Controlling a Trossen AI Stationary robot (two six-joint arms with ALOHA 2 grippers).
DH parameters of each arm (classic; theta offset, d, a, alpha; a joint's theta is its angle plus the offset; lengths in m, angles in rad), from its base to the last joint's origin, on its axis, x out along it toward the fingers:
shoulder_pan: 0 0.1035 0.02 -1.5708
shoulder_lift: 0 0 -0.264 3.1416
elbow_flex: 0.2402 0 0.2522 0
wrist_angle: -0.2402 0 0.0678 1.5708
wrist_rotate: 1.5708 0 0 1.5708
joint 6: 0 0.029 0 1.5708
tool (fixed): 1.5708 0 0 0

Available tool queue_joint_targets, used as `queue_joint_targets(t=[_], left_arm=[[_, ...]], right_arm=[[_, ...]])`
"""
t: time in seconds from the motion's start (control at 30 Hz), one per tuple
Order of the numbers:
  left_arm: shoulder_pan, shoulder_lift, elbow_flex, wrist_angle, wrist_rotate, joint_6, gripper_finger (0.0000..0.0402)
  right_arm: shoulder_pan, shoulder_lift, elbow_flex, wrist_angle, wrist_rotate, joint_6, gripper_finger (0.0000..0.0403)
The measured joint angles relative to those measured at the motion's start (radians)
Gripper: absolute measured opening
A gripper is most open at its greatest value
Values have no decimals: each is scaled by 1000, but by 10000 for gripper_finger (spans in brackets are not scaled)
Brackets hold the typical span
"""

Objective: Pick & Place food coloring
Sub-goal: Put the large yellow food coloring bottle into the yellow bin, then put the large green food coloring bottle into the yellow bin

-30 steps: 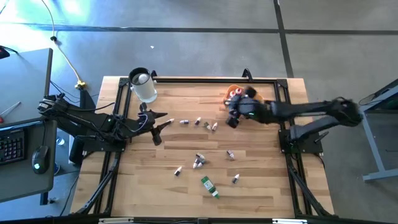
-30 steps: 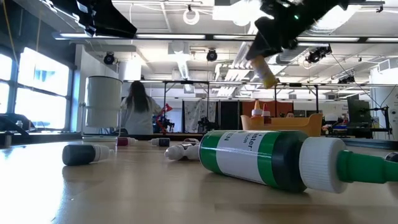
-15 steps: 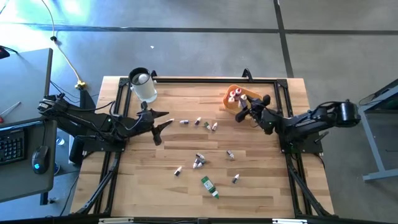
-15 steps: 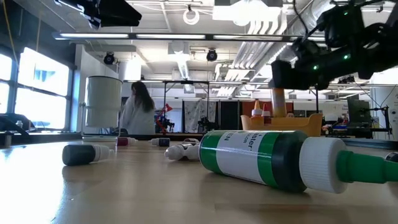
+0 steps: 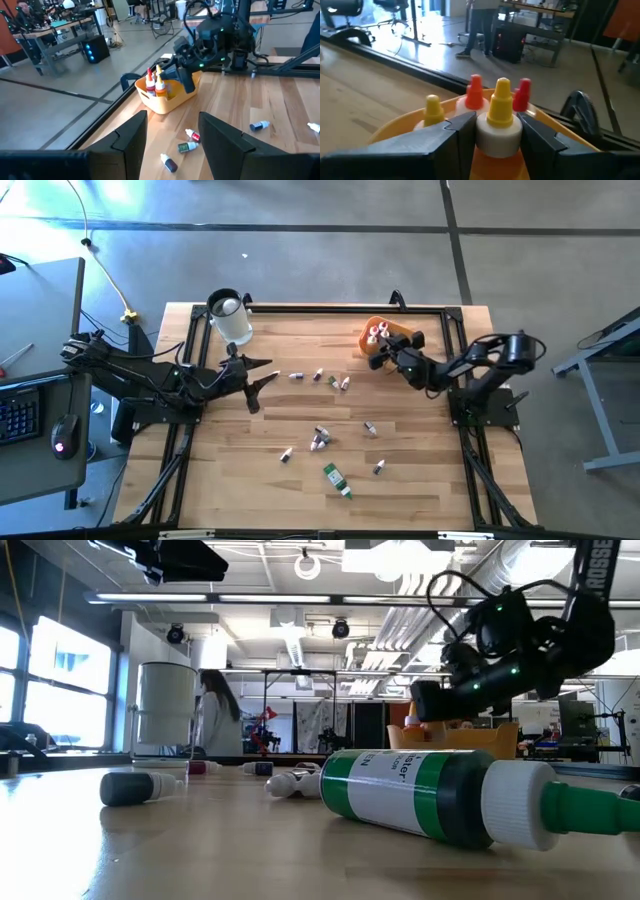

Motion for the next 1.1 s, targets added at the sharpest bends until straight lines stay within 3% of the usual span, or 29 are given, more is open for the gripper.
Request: queue_joint_targets(t=[0.17, 0.43, 0.8, 1.1], left_arm=[[0, 0, 0, 0, 2, 0, 172], [0, 0, 0, 0, 2, 0, 172], [0, 0, 0, 0, 2, 0, 172], [0, 0, 0, 1, 1, 0, 172]], right_arm=[[-50, 61, 52, -13, -96, -25, 129], [-76, 69, 79, -15, -161, -119, 139], [-75, 62, 79, -13, -121, -158, 187], [21, -131, 79, -18, -108, -282, 184]])
